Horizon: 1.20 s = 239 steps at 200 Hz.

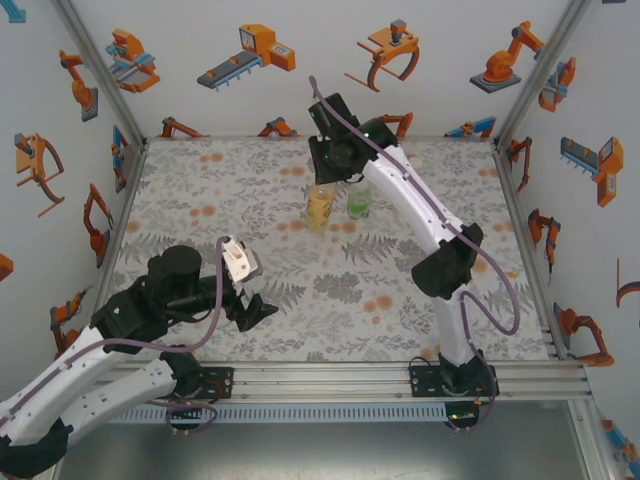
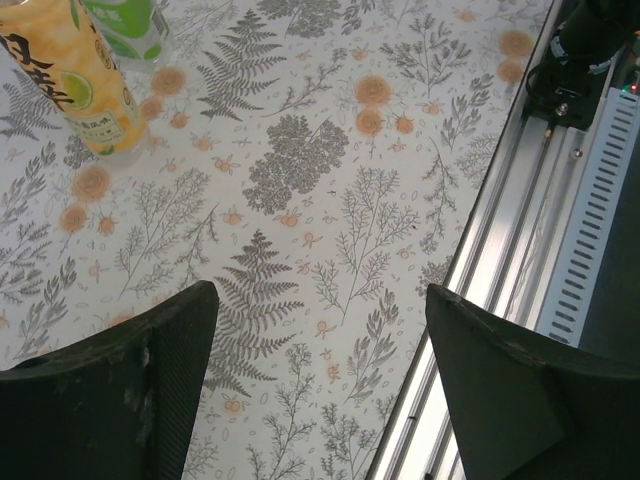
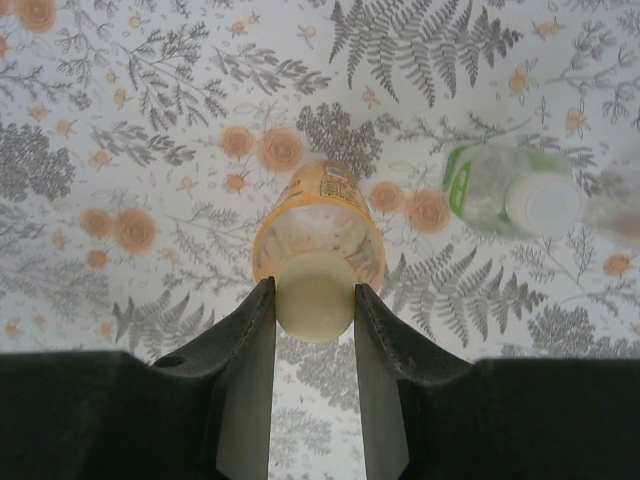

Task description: Screw on the bottle caps

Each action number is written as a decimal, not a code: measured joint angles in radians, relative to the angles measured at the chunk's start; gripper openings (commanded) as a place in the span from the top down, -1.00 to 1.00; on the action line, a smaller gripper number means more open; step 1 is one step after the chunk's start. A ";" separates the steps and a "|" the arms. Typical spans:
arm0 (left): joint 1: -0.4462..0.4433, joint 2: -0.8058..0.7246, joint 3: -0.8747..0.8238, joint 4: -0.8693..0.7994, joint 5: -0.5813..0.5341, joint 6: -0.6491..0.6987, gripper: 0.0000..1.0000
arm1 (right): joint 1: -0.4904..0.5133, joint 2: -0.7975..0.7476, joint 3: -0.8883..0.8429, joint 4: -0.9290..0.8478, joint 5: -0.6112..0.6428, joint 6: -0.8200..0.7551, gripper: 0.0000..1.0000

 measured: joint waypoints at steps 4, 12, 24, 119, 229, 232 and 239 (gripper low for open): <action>0.000 -0.002 -0.002 0.000 -0.003 -0.003 -0.55 | -0.002 0.014 0.014 -0.001 0.000 -0.003 1.00; 0.000 -0.007 -0.003 0.000 -0.009 -0.009 -0.55 | -0.005 0.042 0.039 -0.002 0.000 -0.013 1.00; 0.000 -0.016 -0.003 0.000 -0.016 -0.016 -0.56 | -0.010 0.074 0.072 -0.005 0.000 -0.026 1.00; 0.000 -0.092 -0.036 -0.017 -0.061 -0.045 -0.57 | -0.021 0.136 0.140 0.004 -0.012 -0.069 0.44; 0.000 -0.137 -0.071 -0.024 -0.093 -0.069 -0.65 | -0.021 0.137 0.169 0.006 -0.030 -0.070 -0.08; 0.000 -0.140 -0.072 -0.023 -0.096 -0.070 -0.65 | -0.021 0.137 0.169 0.006 -0.030 -0.070 -0.10; 0.000 -0.145 -0.077 -0.022 -0.104 -0.070 -0.68 | -0.021 0.136 0.169 0.005 -0.030 -0.070 -0.16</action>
